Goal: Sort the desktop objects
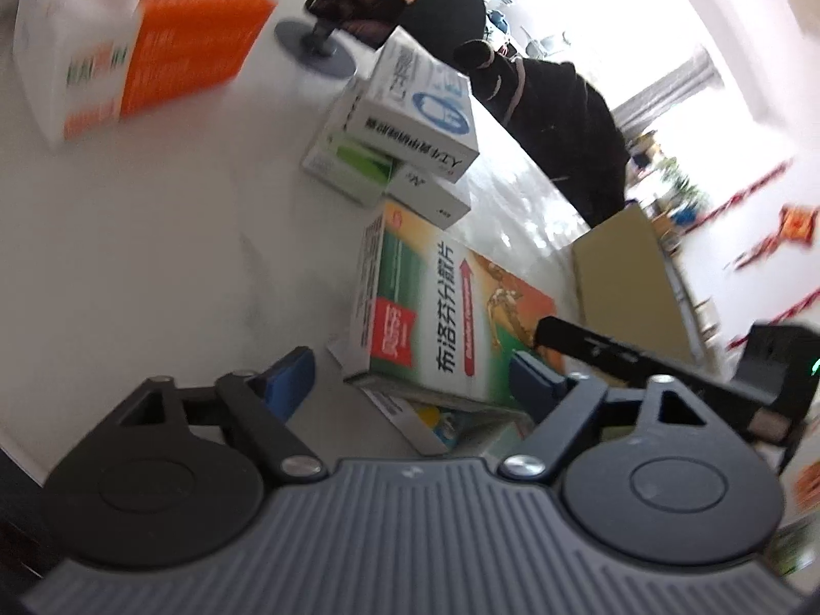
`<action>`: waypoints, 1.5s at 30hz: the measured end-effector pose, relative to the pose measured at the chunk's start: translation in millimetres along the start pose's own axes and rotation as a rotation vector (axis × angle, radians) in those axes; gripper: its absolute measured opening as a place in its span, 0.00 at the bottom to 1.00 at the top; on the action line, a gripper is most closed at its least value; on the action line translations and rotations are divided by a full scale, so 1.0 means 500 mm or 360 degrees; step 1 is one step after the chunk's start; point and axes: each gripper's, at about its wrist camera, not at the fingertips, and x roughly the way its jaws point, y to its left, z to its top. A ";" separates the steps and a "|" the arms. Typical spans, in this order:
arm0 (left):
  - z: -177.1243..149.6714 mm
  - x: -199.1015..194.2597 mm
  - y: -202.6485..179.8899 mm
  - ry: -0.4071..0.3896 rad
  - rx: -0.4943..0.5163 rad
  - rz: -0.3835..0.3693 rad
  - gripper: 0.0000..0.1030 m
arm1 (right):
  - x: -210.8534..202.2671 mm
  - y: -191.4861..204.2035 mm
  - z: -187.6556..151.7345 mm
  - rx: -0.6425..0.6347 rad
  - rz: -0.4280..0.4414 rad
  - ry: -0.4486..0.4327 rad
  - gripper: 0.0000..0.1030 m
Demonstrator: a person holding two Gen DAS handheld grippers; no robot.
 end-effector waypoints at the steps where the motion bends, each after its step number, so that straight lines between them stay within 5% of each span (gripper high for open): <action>1: -0.001 0.001 0.004 0.0002 -0.0034 -0.0022 0.59 | 0.000 0.000 -0.001 0.0000 0.0001 -0.0002 0.45; 3: -0.003 0.002 0.006 -0.0003 -0.0071 -0.0019 0.49 | 0.000 0.000 0.000 -0.0002 0.0004 -0.0001 0.45; 12: 0.002 -0.024 -0.009 -0.0120 -0.0076 -0.0019 0.36 | -0.003 0.003 0.003 -0.0046 -0.0010 -0.0003 0.45; 20: 0.024 -0.046 -0.032 -0.0200 -0.0243 -0.0074 0.24 | -0.026 0.021 0.010 -0.0183 -0.0061 -0.0031 0.46; 33: 0.071 -0.016 -0.110 -0.0232 -0.0397 0.0004 0.18 | -0.081 0.098 -0.010 -0.0651 -0.0065 -0.0086 0.46; 41: 0.072 -0.004 -0.122 -0.0216 -0.0453 -0.0005 0.17 | -0.040 0.123 -0.032 -0.0872 -0.0215 -0.0047 0.45; 45: 0.071 -0.004 -0.119 -0.0217 -0.0473 -0.0003 0.17 | -0.022 0.131 -0.039 -0.0972 -0.0318 -0.0072 0.35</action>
